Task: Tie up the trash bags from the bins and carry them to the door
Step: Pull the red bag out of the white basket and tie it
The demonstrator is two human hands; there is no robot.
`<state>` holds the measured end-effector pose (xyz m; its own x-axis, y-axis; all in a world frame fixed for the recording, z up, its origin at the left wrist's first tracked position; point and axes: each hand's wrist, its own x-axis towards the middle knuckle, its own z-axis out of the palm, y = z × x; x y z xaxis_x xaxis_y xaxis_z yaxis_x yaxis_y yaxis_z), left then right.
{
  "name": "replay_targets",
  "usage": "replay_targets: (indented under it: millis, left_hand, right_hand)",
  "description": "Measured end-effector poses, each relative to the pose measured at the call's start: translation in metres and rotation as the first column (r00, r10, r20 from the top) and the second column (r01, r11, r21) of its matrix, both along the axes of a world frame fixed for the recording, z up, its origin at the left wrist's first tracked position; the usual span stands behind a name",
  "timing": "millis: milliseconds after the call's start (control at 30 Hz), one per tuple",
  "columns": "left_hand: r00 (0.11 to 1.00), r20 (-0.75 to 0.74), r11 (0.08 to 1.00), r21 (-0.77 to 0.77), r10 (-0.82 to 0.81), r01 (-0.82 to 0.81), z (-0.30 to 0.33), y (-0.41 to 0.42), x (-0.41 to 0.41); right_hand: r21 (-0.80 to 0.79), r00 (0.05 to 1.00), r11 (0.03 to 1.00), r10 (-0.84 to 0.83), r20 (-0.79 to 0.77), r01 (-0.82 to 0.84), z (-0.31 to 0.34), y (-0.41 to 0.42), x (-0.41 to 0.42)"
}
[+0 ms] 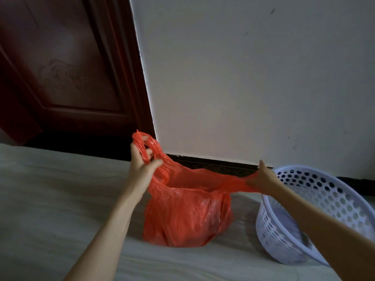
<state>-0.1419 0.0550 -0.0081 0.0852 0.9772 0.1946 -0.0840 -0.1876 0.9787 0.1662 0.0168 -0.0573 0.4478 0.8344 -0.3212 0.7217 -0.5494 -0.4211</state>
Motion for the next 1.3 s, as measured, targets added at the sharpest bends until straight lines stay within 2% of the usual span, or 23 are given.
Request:
replay_targets:
  millis: [67, 167, 233, 300, 367, 400, 467, 567, 667, 767, 800, 867, 900, 933, 967, 1033, 1100, 1200, 1300]
  left_hand:
    - [0.976, -0.216, 1.0, 0.028, 0.002, 0.004, -0.005, -0.001, 0.002]
    - [0.919, -0.377, 0.987, 0.149, 0.115, -0.063, -0.001, 0.004, 0.003]
    - [0.902, -0.397, 0.974, 0.209, 0.169, -0.09, 0.008, 0.006, 0.01]
    - [0.909, -0.381, 0.967, 0.242, 0.17, -0.079, 0.019, 0.007, 0.021]
    - [0.932, -0.333, 0.969, 0.239, 0.146, -0.067, 0.029, 0.004, 0.03]
    - [0.943, -0.303, 0.972, 0.226, 0.137, -0.069, 0.03, 0.004, 0.033]
    - [0.965, -0.246, 0.987, 0.154, 0.087, -0.049, 0.026, -0.001, 0.035]
    - [0.98, -0.173, 0.995, -0.027, -0.101, 0.097, 0.0, -0.009, 0.021]
    - [0.896, -0.338, 0.955, -0.171, -0.287, 0.242, -0.031, -0.016, -0.004]
    - [0.741, -0.505, 0.887, -0.369, -0.443, 0.279, -0.059, -0.016, -0.021]
    - [0.661, -0.572, 0.862, -0.442, -0.484, 0.249, -0.071, -0.012, -0.025]
    - [0.409, -0.693, 0.801, -0.557, -0.594, 0.22, -0.085, -0.009, -0.024]
    - [0.305, -0.732, 0.793, -0.562, -0.61, 0.236, -0.089, -0.009, -0.021]
    - [0.29, -0.758, 0.81, -0.523, -0.585, 0.267, -0.094, -0.007, -0.016]
    - [0.36, -0.758, 0.838, -0.461, -0.543, 0.291, -0.097, -0.004, -0.01]
    - [0.564, -0.722, 0.913, -0.267, -0.402, 0.309, -0.101, 0.002, 0.004]
    - [0.647, -0.693, 0.942, -0.157, -0.319, 0.295, -0.103, 0.009, 0.018]
    - [0.722, -0.641, 0.964, -0.214, -0.261, 0.159, -0.104, 0.018, 0.027]
    - [0.923, -0.35, 0.936, -0.35, -0.161, 0.031, -0.114, 0.022, 0.025]
  right_hand:
    - [0.084, 0.991, 0.989, -0.116, -0.067, 0.121, 0.002, 0.002, -0.005]
    - [0.351, 0.968, 0.924, -0.069, -0.242, 0.153, 0.023, 0.008, -0.015]
    - [0.564, 0.943, 0.813, 0.055, -0.329, 0.149, 0.051, 0.006, -0.027]
    - [0.741, 0.909, 0.649, 0.183, -0.374, 0.174, 0.086, 0.001, -0.038]
    - [0.83, 0.864, 0.524, 0.312, -0.395, 0.19, 0.108, -0.008, -0.048]
    - [0.848, 0.849, 0.498, 0.356, -0.39, 0.18, 0.112, -0.013, -0.052]
    - [0.843, 0.825, 0.52, 0.41, -0.388, 0.138, 0.098, -0.02, -0.054]
    - [0.73, 0.811, 0.673, 0.359, -0.462, 0.118, 0.059, -0.033, -0.047]
    - [0.581, 0.804, 0.807, 0.274, -0.527, 0.106, 0.029, -0.042, -0.034]
    - [0.449, 0.76, 0.893, 0.302, -0.575, -0.015, 0.014, -0.046, -0.026]
    - [0.414, 0.754, 0.907, 0.325, -0.571, -0.078, 0.007, -0.045, -0.027]
    - [0.346, 0.775, 0.924, 0.337, -0.535, -0.163, -0.003, -0.04, -0.029]
    - [0.322, 0.791, 0.932, 0.323, -0.519, -0.169, -0.009, -0.035, -0.03]
    - [0.311, 0.8, 0.939, 0.299, -0.52, -0.149, -0.012, -0.028, -0.032]
    - [0.308, 0.79, 0.945, 0.273, -0.549, -0.112, -0.014, -0.02, -0.034]
    - [0.303, 0.738, 0.953, 0.214, -0.64, -0.015, -0.019, -0.003, -0.04]
    - [0.279, 0.687, 0.955, 0.135, -0.714, 0.103, -0.021, 0.011, -0.048]
    - [0.278, 0.705, 0.94, 0.062, -0.707, 0.196, -0.027, 0.022, -0.053]
    - [0.265, 0.719, 0.912, -0.045, -0.693, 0.312, -0.031, 0.019, -0.051]
